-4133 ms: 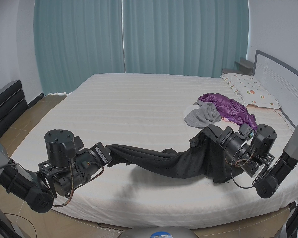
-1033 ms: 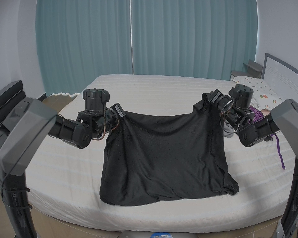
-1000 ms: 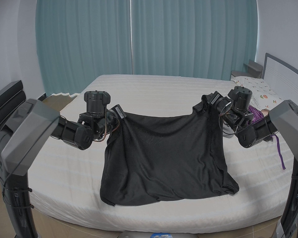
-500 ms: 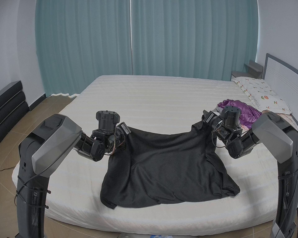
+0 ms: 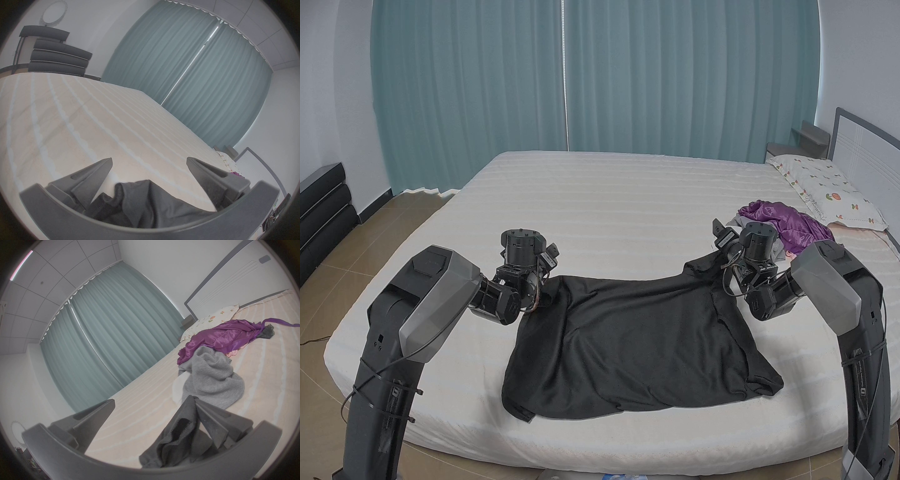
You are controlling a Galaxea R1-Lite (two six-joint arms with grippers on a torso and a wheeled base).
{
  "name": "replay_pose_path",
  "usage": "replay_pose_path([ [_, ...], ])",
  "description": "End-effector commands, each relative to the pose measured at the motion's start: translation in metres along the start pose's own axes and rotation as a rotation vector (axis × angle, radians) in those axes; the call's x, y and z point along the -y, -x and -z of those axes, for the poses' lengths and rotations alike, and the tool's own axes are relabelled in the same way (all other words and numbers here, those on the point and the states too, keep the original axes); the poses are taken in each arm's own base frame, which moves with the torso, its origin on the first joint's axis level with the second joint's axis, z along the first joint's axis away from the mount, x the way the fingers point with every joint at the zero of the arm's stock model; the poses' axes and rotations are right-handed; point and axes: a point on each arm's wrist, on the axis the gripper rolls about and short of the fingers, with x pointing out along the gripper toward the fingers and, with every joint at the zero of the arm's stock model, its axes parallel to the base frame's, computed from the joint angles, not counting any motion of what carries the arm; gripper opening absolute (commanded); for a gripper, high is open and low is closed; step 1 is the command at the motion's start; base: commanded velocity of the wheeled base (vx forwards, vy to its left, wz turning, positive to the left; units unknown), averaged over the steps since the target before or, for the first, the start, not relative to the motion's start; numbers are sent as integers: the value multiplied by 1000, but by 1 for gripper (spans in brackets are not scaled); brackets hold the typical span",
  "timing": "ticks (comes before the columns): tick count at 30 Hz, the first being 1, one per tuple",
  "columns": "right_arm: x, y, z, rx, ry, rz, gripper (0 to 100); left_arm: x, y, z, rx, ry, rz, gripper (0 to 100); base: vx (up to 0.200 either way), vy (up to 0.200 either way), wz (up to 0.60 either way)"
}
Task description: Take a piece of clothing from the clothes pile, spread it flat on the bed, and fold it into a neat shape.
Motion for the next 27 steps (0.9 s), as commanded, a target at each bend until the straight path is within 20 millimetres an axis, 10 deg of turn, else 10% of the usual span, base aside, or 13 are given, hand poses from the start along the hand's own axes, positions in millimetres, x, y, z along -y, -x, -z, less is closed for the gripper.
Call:
replay_pose_path([
  [1,17,2,7,-37,14,44,100,-16,-5,9,-28,-7,-46,100,0,0,0],
  [10,19,31,-20,-137,0,-5,100,-26,29,-16,-102,-11,-54,100,0,0,0],
  [27,45,147,-59,-349,-7,-6,100,-44,182,-53,-271,64,64,100,0,0,0],
])
